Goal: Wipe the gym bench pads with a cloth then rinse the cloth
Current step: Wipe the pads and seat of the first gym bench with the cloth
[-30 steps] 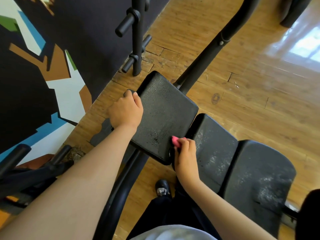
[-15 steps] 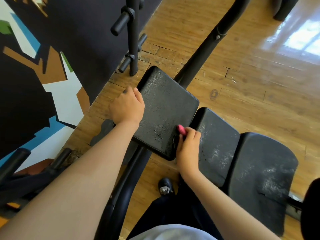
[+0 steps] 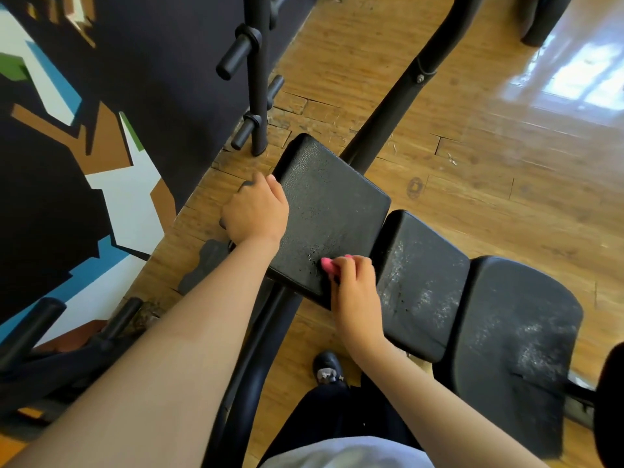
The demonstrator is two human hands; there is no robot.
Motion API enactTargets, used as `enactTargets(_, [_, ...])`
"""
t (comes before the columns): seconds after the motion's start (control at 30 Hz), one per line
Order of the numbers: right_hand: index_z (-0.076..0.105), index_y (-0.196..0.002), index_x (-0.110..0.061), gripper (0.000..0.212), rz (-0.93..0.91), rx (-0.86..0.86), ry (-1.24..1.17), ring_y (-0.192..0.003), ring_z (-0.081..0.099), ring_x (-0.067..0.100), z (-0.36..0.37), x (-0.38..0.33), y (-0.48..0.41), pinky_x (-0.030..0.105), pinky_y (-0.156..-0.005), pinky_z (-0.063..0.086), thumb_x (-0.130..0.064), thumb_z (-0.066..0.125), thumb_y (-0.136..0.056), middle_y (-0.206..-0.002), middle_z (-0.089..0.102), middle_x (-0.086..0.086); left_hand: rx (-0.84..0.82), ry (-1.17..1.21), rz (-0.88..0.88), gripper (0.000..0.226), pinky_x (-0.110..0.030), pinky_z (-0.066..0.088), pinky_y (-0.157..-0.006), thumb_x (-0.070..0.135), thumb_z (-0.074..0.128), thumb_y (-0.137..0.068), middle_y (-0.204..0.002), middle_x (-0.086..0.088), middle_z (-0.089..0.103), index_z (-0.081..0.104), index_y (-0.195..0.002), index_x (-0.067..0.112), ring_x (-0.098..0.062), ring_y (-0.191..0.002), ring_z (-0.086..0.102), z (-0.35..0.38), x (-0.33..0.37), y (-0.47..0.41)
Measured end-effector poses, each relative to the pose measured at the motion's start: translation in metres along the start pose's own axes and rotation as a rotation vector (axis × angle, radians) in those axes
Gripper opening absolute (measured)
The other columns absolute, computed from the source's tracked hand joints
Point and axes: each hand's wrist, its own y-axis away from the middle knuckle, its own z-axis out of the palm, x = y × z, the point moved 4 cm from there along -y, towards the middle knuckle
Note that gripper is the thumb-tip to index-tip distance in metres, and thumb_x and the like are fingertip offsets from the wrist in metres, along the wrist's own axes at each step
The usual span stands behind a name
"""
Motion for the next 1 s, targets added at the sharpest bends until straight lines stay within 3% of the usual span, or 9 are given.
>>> enactTargets(0.13, [0.053,-0.097,-0.008,0.026,-0.158,-0.028,0.175,-0.087,0.057,0.030,0.007,-0.018,-0.023,0.033,-0.042,0.045,-0.032,0.046,-0.096,-0.102,0.056,0.012,-0.044,0.043,-0.019,0.045,-0.033,0.035,-0.055,0.034,0.020,-0.104,-0.086,-0.015,0.066,0.055,-0.103,0.007,-0.032,-0.072,0.061,0.002,-0.004,0.002])
enactTargets(0.23, [0.053,-0.106,-0.005,0.021,-0.060,-0.069,0.234,-0.097,0.053,0.034,0.002,-0.015,-0.062,0.041,-0.050,0.049,-0.023,0.053,-0.095,-0.110,0.050,0.015,-0.179,0.157,0.001,0.047,-0.034,0.038,-0.057,0.041,0.019,-0.104,-0.095,-0.015,0.065,0.053,-0.112,0.009,-0.029,-0.073,0.057,0.002,-0.015,0.008])
enactTargets(0.33, [0.051,-0.107,-0.005,0.021,-0.093,-0.099,0.196,-0.098,0.052,0.033,0.005,-0.028,-0.064,0.043,-0.054,0.052,-0.021,0.056,-0.095,-0.111,0.049,0.015,-0.317,0.407,-0.006,0.046,-0.037,0.047,-0.082,0.042,0.024,-0.104,-0.128,-0.009,0.060,0.047,-0.136,0.017,-0.027,-0.112,0.057,0.000,-0.034,0.026])
enactTargets(0.4, [0.054,-0.100,-0.006,0.018,-0.208,-0.082,0.123,-0.092,0.055,0.031,0.011,-0.045,-0.037,0.037,-0.051,0.051,-0.023,0.057,-0.094,-0.104,0.054,0.013,-0.281,0.485,-0.050,0.045,-0.037,0.046,-0.093,0.042,0.028,-0.104,-0.135,-0.002,0.057,0.045,-0.141,0.022,-0.023,-0.121,0.054,-0.004,-0.041,0.036])
enactTargets(0.5, [0.056,-0.095,-0.010,0.026,-0.327,-0.071,0.079,-0.089,0.058,0.028,0.012,-0.053,-0.016,0.034,-0.049,0.049,-0.033,0.045,-0.097,-0.101,0.058,0.010,-0.114,0.384,-0.047,0.041,-0.042,0.053,-0.082,0.040,0.033,-0.103,-0.116,-0.003,0.067,0.053,-0.133,0.020,-0.024,-0.101,0.063,-0.008,-0.037,0.040])
enactTargets(0.57, [0.053,-0.097,-0.011,0.024,-0.298,-0.071,0.089,-0.088,0.058,0.029,0.010,-0.047,-0.040,0.035,-0.047,0.050,-0.034,0.046,-0.095,-0.101,0.057,0.011,-0.075,0.405,-0.050,0.038,-0.043,0.053,-0.078,0.038,0.035,-0.103,-0.107,-0.004,0.070,0.056,-0.129,0.019,-0.024,-0.094,0.064,-0.010,-0.036,0.041])
enactTargets(0.67, [0.053,-0.100,-0.007,0.020,-0.226,-0.061,0.167,-0.089,0.058,0.033,0.009,-0.041,-0.082,0.035,-0.046,0.047,-0.022,0.059,-0.089,-0.103,0.055,0.015,-0.062,0.444,-0.058,0.034,-0.041,0.053,-0.077,0.033,0.038,-0.103,-0.104,-0.004,0.071,0.058,-0.126,0.019,-0.025,-0.091,0.065,-0.011,-0.038,0.043])
enactTargets(0.87, [0.063,-0.096,-0.007,0.032,-0.336,-0.044,0.145,-0.088,0.058,0.028,0.015,-0.055,-0.057,0.034,-0.050,0.050,-0.033,0.043,-0.093,-0.101,0.059,0.011,-0.025,0.480,-0.047,0.043,-0.036,0.050,-0.072,0.038,0.034,-0.098,-0.100,-0.006,0.072,0.060,-0.125,0.015,-0.026,-0.090,0.066,-0.011,-0.038,0.045])
enactTargets(1.0, [0.063,-0.102,-0.009,0.024,-0.397,-0.108,0.168,-0.092,0.057,0.026,0.017,-0.057,-0.068,0.034,-0.052,0.050,-0.028,0.052,-0.091,-0.105,0.059,0.010,-0.014,0.478,-0.047,0.034,-0.030,0.045,-0.068,0.031,0.041,-0.102,-0.102,-0.006,0.071,0.059,-0.126,0.015,-0.024,-0.089,0.066,-0.007,-0.039,0.045])
